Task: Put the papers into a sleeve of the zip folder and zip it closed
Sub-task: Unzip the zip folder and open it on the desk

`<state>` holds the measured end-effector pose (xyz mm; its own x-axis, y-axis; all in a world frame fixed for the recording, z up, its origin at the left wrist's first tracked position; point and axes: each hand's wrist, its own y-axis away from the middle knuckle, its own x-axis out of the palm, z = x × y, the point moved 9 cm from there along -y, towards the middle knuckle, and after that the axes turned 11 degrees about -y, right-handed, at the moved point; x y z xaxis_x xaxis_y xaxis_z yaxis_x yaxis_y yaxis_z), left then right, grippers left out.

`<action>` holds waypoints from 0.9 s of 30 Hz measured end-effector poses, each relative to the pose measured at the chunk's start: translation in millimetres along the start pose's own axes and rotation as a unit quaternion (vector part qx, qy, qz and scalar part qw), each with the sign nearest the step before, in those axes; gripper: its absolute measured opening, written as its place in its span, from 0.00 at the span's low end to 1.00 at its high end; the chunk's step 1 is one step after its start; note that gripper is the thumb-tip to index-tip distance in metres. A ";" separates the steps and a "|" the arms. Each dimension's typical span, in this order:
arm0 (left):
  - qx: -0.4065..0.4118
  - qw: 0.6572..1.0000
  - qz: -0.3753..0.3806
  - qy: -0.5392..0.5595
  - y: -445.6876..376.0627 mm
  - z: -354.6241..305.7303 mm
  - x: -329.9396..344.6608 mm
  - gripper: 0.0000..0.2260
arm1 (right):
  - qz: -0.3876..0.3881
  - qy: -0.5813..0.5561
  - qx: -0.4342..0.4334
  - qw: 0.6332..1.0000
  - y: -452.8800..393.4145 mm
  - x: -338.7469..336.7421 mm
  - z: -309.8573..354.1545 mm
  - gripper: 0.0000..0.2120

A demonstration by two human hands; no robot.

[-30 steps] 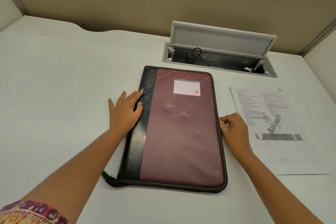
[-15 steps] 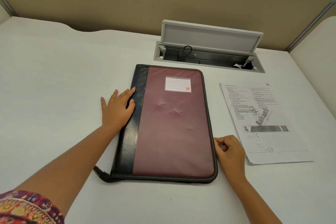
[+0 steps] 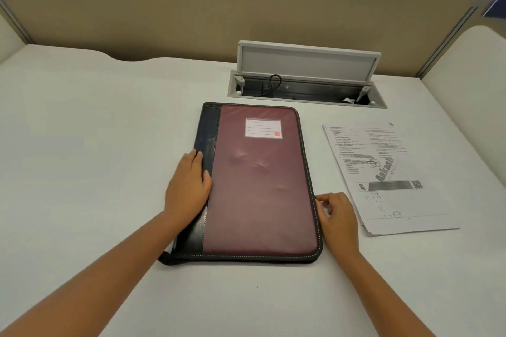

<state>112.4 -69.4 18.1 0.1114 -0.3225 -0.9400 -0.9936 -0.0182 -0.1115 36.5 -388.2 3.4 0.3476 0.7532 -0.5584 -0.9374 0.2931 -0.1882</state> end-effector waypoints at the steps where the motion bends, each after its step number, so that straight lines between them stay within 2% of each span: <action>1: 0.004 1.000 0.016 0.005 6.2 -1.4 2.5 0.22 | 0.001 0.010 -0.008 1.000 -0.7 0.4 0.8 0.05; 6: 0.070 0.994 0.075 -0.025 34.1 -11.1 2.7 0.25 | 0.009 0.023 -0.022 0.999 -1.5 0.8 3.0 0.06; 10: 0.115 0.976 0.137 -0.123 65.7 -23.3 9.7 0.31 | 0.004 0.020 -0.017 1.000 -1.2 -0.1 3.7 0.05; 14: 0.115 0.947 0.210 -0.213 88.1 -35.0 14.8 0.40 | 0.005 0.020 -0.007 1.000 -0.6 -0.2 0.4 0.05; 18: 0.159 0.906 0.300 -0.251 109.9 -47.9 23.0 0.48 | 0.011 0.021 0.000 1.000 0.3 0.6 -1.1 0.05; 27: 0.221 0.893 0.243 -0.307 110.0 -47.9 18.4 0.41 | -0.015 -0.004 0.027 1.000 6.6 -2.0 -2.3 0.05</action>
<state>4.3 -122.7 4.1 -0.2059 0.3917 -0.8968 -0.8381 0.4026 0.3682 29.6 -389.2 1.4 0.3750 0.7487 -0.5466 -0.9244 0.3460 -0.1603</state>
